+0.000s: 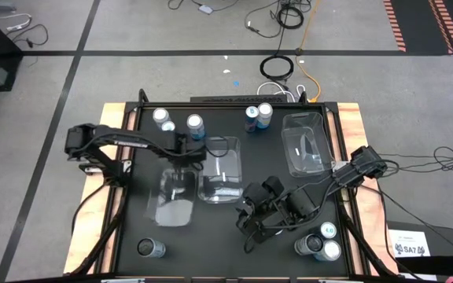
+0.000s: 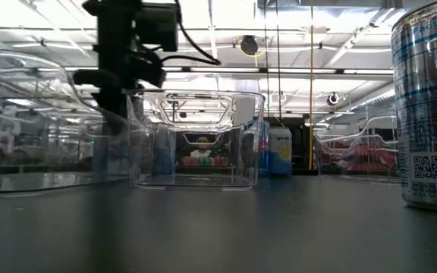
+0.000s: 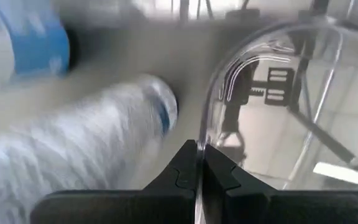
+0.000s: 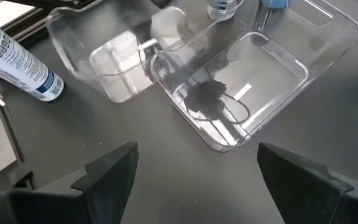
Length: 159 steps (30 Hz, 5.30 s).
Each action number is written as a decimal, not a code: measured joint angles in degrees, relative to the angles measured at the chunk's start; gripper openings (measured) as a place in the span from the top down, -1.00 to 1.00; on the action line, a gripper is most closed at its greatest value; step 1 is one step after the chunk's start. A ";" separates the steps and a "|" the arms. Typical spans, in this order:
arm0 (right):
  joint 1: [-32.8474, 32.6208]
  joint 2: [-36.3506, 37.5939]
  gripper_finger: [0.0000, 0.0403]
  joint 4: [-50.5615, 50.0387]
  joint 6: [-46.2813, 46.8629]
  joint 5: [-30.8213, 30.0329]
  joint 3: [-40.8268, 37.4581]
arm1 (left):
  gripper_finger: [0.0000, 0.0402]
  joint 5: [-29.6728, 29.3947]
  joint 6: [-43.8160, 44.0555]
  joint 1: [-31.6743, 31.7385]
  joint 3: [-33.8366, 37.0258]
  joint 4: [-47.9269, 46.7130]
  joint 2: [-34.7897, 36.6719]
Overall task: Sort soda cans
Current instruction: Move the left transparent bin to the left side of the middle transparent bin, then adjust the middle transparent bin
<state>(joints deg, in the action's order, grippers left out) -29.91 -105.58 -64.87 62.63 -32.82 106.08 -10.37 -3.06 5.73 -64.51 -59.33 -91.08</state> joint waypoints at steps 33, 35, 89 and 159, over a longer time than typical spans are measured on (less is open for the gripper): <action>-0.22 0.00 -0.60 -0.88 -0.35 0.15 0.00 | 0.93 1.24 -1.78 0.14 -9.09 1.34 -6.91; -0.26 0.00 -0.60 -0.51 -0.33 0.15 0.00 | 0.92 1.22 -1.77 0.15 -9.09 1.34 -6.91; 30.46 0.01 -0.21 -10.73 7.89 24.48 -8.25 | 0.35 -4.62 36.15 -28.38 14.39 12.90 46.34; 24.92 0.39 1.00 8.84 27.77 26.71 -28.83 | 0.35 -13.88 45.71 -44.12 14.67 14.27 43.08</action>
<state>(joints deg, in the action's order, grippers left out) -4.99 -105.19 -56.03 90.40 -6.11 77.25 -24.25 42.65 -38.39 -49.84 -45.06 -48.01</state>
